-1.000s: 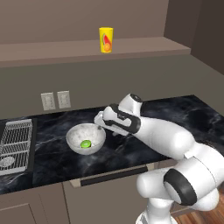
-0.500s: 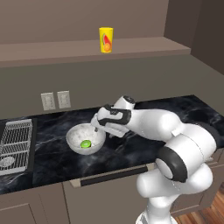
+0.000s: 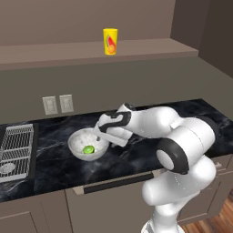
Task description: Move the cup from next to the sink to the open cabinet. Then, move the bowl with the kiwi to the fridge to clear the area for faucet cleaning.
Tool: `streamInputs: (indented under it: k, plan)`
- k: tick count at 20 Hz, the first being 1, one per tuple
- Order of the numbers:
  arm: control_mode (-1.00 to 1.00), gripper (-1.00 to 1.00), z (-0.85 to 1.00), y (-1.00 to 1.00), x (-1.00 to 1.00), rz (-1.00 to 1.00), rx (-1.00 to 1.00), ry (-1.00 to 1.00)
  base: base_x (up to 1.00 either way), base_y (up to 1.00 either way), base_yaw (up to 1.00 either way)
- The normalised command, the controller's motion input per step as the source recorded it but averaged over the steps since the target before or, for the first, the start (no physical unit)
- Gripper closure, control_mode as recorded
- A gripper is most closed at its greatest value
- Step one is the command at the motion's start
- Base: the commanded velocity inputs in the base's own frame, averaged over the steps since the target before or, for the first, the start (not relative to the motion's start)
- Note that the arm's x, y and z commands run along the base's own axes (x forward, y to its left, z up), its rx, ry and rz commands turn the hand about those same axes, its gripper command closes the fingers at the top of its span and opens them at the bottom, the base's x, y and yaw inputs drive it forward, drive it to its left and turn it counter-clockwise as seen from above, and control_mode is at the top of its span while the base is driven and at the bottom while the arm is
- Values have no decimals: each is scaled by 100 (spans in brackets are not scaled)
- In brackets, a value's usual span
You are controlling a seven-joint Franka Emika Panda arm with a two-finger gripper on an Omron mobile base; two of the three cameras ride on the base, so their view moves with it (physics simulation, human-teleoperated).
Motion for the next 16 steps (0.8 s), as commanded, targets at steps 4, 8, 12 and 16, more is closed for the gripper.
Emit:
streamInputs:
  k: [4, 8, 12, 16]
  plan:
    - [-100, 100, -27, 36, 19, 0, -2, 2, 0, 0, 0]
    - [-100, 100, -14, 23, 8, 0, -4, 1, 0, 0, 0]
    - [-100, 100, 0, 0, 0, 0, 0, 0, 0, 0, 0]
    - [-100, 100, 0, 0, -5, 0, 0, -2, 0, 0, 0]
